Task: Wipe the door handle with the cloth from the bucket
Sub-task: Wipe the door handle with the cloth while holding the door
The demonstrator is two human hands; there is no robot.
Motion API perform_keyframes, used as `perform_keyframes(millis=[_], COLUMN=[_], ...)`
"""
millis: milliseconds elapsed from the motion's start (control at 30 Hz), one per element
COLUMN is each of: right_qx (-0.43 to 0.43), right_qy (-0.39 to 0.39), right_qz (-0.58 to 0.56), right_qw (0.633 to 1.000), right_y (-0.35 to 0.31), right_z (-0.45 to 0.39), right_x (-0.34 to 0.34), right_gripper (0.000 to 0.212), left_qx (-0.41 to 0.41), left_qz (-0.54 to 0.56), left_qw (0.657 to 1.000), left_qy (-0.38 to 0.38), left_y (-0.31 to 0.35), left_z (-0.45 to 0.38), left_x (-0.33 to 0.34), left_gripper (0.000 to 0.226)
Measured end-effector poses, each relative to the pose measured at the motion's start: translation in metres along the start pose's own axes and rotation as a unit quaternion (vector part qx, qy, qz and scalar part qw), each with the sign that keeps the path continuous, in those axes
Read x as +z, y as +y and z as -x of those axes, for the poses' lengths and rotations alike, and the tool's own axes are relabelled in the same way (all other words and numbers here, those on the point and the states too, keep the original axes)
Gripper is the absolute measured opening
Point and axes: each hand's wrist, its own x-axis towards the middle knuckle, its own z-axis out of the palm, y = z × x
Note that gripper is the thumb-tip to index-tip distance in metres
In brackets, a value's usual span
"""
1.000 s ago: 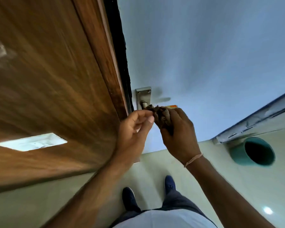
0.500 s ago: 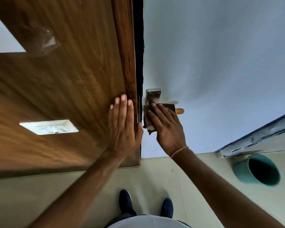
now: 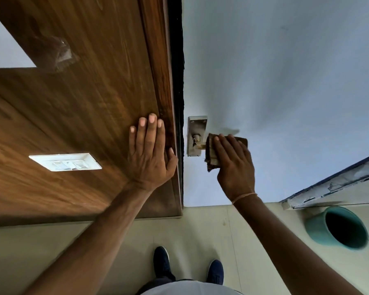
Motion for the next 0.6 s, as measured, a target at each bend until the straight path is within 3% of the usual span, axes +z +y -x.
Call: perform_keyframes(millis=[67, 233, 367, 533, 600], right_qx=[0.023, -0.053, 0.033, -0.042, -0.014], right_qy=[0.004, -0.047, -0.034, -0.059, -0.059], right_qz=[-0.006, -0.028, -0.011, -0.018, -0.010], right_qw=[1.000, 0.997, 0.999, 0.997, 0.998], right_y=[-0.013, -0.025, -0.016, -0.042, -0.022], right_z=[-0.003, -0.002, -0.007, -0.016, -0.013], right_x=[0.002, 0.007, -0.002, 0.003, -0.003], right_gripper=[0.074, 0.069, 0.071, 0.067, 0.070], left_qx=[0.012, 0.013, 0.009, -0.005, -0.001], left_qz=[-0.011, -0.029, -0.037, -0.027, -0.022], left_qw=[1.000, 0.999, 0.999, 1.000, 1.000], left_qy=[0.005, 0.018, 0.016, 0.014, 0.017], left_y=[0.000, -0.001, 0.000, 0.004, 0.004], left_z=[0.000, 0.001, 0.003, 0.005, 0.004], left_x=[0.004, 0.010, 0.012, 0.013, 0.013], left_gripper=[0.085, 0.082, 0.085, 0.085, 0.085])
